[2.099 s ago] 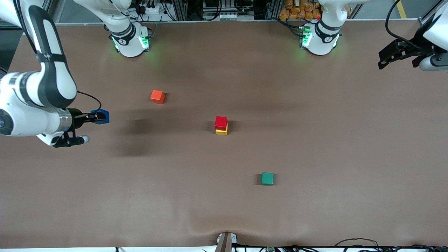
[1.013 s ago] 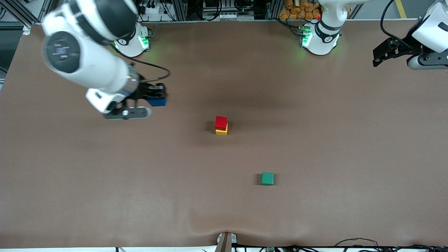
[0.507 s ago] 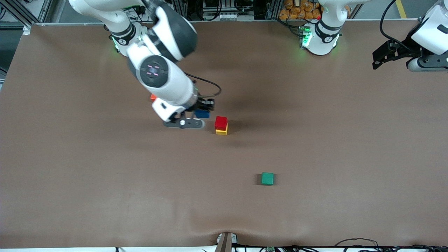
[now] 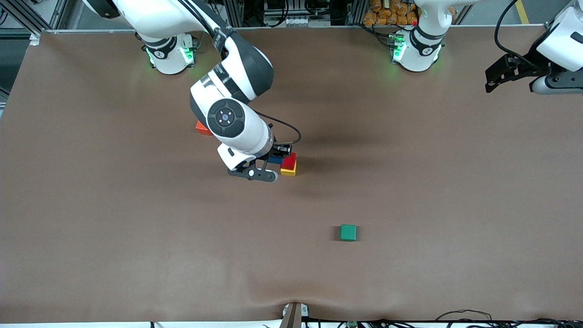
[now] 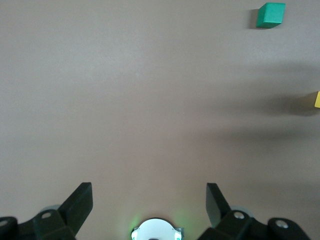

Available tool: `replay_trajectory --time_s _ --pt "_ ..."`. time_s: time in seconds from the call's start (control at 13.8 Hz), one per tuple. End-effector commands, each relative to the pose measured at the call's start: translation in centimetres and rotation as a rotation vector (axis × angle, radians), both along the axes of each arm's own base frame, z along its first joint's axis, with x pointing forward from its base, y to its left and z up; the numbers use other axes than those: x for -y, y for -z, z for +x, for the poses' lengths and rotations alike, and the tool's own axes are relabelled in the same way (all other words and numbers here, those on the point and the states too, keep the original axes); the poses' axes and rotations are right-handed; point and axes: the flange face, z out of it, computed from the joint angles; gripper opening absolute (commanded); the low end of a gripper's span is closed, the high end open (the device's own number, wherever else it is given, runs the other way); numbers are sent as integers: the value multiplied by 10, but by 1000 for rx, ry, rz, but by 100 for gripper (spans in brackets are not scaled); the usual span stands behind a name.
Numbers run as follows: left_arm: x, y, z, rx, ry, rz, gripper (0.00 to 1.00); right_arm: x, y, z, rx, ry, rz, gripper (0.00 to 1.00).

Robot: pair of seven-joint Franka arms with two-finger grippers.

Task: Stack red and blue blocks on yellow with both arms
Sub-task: 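Carry the blue cube with the right gripper above the red cube, then lower the blue cube onto the red cube with the right gripper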

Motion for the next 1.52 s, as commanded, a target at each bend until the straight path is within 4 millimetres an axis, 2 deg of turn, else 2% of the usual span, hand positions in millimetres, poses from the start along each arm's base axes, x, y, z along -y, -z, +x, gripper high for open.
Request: replay_trajectory --time_s 0.0,0.36,0.65,0.94,1.45 --pt "0 3 3 19 13 -21 100 3 6 10 -21 28 2 0" --pt "2 6 7 19 18 -21 100 -7 35 7 -43 16 -9 0" --pt "4 6 6 19 21 -21 100 -18 48 2 -43 8 -4 0" --pt "4 7 8 27 21 -22 100 -20 60 3 -53 12 2 0" --pt "2 10 6 18 19 -20 100 -38 83 -10 -66 -4 -12 0"
